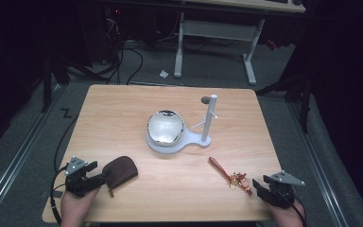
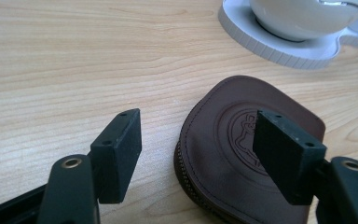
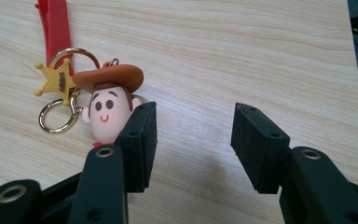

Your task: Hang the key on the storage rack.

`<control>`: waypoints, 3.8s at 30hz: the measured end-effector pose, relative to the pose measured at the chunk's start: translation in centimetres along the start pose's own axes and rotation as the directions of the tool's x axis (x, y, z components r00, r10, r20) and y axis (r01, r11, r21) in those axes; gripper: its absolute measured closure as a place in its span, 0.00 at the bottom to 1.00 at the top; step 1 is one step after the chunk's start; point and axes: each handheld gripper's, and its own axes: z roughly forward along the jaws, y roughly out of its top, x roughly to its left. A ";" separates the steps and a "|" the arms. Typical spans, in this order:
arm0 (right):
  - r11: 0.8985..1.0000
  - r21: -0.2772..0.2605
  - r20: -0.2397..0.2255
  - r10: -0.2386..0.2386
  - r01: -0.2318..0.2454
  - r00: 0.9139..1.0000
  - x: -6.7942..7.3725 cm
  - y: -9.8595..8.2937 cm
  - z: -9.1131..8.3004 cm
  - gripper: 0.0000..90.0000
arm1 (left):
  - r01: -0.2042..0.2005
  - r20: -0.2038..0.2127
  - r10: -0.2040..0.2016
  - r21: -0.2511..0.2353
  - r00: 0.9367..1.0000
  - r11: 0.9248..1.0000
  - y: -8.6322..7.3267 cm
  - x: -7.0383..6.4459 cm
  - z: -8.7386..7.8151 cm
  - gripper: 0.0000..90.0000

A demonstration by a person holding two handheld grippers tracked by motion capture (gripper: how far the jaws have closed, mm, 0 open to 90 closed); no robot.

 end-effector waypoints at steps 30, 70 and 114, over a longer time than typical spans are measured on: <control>0.999 0.025 -0.015 0.024 -0.024 1.000 -0.2 -0.6 0.4 0.56 | -0.075 0.006 0.075 -0.003 0.997 0.997 0.1 -0.9 0.4 0.37; 1.000 0.015 -0.053 0.007 -0.006 0.999 0.5 1.3 -0.5 0.52 | -0.054 0.016 0.055 -0.022 0.998 0.998 -0.2 -0.8 0.4 0.32; 0.950 0.295 -0.197 -0.047 0.105 0.979 1.1 3.9 0.4 0.63 | -0.050 0.031 0.051 -0.017 0.998 0.999 -0.3 -0.6 0.7 0.32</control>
